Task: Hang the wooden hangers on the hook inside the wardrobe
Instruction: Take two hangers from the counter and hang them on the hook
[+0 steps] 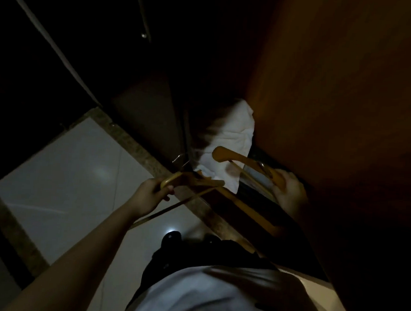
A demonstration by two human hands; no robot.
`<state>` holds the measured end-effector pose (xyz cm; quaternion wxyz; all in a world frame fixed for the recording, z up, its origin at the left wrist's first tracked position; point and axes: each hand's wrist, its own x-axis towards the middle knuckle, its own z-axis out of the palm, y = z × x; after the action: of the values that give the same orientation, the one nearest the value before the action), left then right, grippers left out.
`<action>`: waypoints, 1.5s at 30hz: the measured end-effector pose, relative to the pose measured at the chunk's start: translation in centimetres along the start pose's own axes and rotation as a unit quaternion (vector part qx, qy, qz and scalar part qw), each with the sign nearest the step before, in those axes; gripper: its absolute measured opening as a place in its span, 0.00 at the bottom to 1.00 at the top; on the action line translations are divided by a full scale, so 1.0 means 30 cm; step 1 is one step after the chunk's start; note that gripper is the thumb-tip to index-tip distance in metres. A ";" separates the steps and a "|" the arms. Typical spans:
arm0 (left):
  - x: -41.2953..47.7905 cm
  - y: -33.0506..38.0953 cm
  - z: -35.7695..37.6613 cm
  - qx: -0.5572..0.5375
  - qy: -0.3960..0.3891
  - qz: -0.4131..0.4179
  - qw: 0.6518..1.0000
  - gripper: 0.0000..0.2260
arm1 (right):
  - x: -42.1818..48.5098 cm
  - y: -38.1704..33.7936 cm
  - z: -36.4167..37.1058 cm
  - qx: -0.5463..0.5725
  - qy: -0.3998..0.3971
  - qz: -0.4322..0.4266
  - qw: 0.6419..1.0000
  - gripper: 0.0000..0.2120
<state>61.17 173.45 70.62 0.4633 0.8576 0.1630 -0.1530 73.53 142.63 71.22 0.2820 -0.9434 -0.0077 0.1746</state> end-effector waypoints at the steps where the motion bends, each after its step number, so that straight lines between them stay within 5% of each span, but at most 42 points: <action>1: 0.032 0.031 -0.021 0.004 -0.013 0.021 1.000 0.05 | 0.001 -0.012 -0.016 -0.002 0.016 -0.007 1.000 0.19; 9: 0.187 0.262 -0.203 -0.004 -0.089 0.188 0.978 0.06 | -0.097 -0.198 -0.188 -0.029 0.162 -0.027 0.986 0.19; 19: 0.165 0.619 -0.403 -0.013 -0.118 0.389 0.913 0.06 | -0.277 -0.374 -0.406 0.006 0.379 -0.041 0.925 0.20; 35: 0.066 1.226 -0.548 0.010 -0.057 0.575 0.816 0.05 | -0.352 -0.543 -0.999 0.006 0.509 -0.141 0.849 0.19; 45: 0.021 1.586 -0.613 -0.016 -0.039 0.596 0.802 0.06 | -0.307 -0.667 -1.417 0.008 0.547 -0.204 0.812 0.25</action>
<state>83.84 164.45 115.42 0.4829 0.7714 -0.3960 0.1225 80.73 135.92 118.07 0.2765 -0.8577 -0.0427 -0.4314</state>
